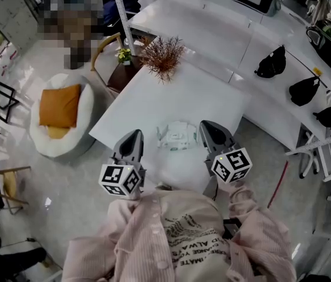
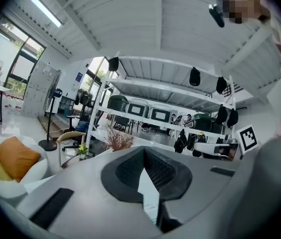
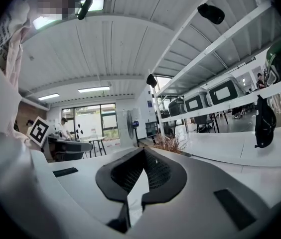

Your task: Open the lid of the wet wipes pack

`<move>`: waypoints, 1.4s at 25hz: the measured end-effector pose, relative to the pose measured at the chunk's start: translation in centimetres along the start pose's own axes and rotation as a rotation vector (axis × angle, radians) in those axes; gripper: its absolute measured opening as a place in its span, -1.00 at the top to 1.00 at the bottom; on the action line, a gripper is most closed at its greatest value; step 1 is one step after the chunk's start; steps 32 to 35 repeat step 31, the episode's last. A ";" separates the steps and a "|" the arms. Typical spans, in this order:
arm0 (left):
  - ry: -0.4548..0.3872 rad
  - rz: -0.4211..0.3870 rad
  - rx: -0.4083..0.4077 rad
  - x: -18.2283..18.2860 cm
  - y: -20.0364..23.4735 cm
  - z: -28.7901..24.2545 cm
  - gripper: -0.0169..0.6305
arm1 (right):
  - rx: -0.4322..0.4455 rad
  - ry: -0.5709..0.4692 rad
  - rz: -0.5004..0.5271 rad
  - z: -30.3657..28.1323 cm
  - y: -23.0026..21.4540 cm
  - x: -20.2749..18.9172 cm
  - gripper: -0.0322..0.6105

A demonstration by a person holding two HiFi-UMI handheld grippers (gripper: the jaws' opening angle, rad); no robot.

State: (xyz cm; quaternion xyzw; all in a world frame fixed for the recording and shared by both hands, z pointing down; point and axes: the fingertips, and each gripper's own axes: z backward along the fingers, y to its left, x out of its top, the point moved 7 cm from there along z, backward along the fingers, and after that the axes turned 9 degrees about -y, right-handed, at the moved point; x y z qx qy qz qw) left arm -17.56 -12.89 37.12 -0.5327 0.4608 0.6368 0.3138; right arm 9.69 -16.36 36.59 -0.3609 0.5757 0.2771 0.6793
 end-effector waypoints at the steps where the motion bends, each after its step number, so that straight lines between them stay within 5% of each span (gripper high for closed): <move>1: -0.006 -0.006 0.004 0.2 0.1 0.0 0.95 | -0.005 -0.007 -0.002 0.1 -0.1 0.2 0.90; 35: 0.026 -0.017 0.062 -0.1 1.0 0.5 0.95 | -0.066 -0.001 0.020 1.1 -1.3 0.6 0.90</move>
